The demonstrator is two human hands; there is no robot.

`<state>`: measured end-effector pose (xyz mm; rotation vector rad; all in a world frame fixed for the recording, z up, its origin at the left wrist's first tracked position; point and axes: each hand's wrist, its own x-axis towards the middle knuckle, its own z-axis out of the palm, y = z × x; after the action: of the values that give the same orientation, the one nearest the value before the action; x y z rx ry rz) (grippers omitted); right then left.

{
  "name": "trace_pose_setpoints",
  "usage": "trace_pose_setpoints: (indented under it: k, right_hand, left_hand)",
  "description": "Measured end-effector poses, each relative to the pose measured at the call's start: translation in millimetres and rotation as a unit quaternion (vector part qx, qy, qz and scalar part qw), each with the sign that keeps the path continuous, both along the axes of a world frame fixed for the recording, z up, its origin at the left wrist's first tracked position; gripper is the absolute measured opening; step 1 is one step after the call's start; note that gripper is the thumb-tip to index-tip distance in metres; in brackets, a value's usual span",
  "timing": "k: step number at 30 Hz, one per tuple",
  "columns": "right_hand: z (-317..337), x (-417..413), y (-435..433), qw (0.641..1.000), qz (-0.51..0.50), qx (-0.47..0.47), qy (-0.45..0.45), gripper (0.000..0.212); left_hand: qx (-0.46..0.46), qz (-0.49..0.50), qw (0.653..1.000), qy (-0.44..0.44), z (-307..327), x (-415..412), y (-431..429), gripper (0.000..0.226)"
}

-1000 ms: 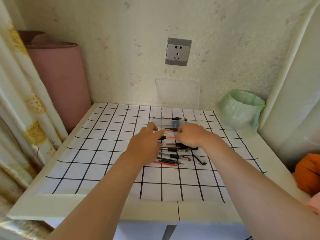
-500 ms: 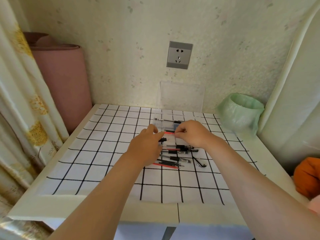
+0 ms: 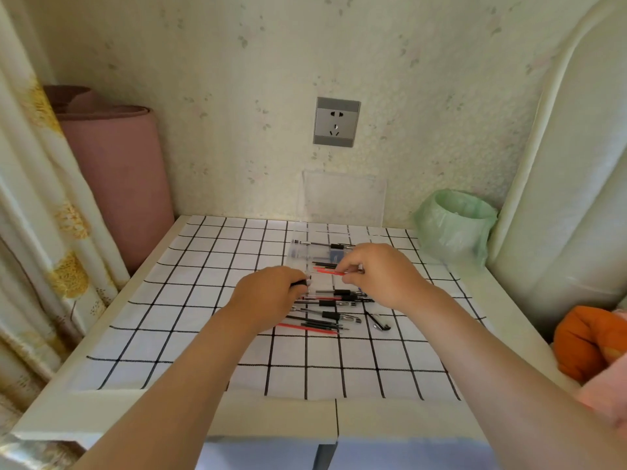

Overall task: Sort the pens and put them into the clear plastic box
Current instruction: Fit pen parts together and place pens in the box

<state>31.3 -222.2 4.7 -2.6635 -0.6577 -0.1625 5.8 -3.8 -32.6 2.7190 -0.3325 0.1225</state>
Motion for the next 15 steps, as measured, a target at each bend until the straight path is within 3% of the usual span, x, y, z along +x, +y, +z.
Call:
trace_pose_setpoints:
  k: [5,15]
  right_hand:
    - [-5,-10,-4,0.998,0.010,-0.047,-0.027,0.019]
    - [-6,-14,-14,0.998,0.017,-0.062,-0.029,0.019]
  left_hand:
    - [-0.056,-0.034,0.997,0.034,4,-6,-2,0.024]
    - [-0.080,-0.057,0.992,0.076,6,-9,-11,0.025]
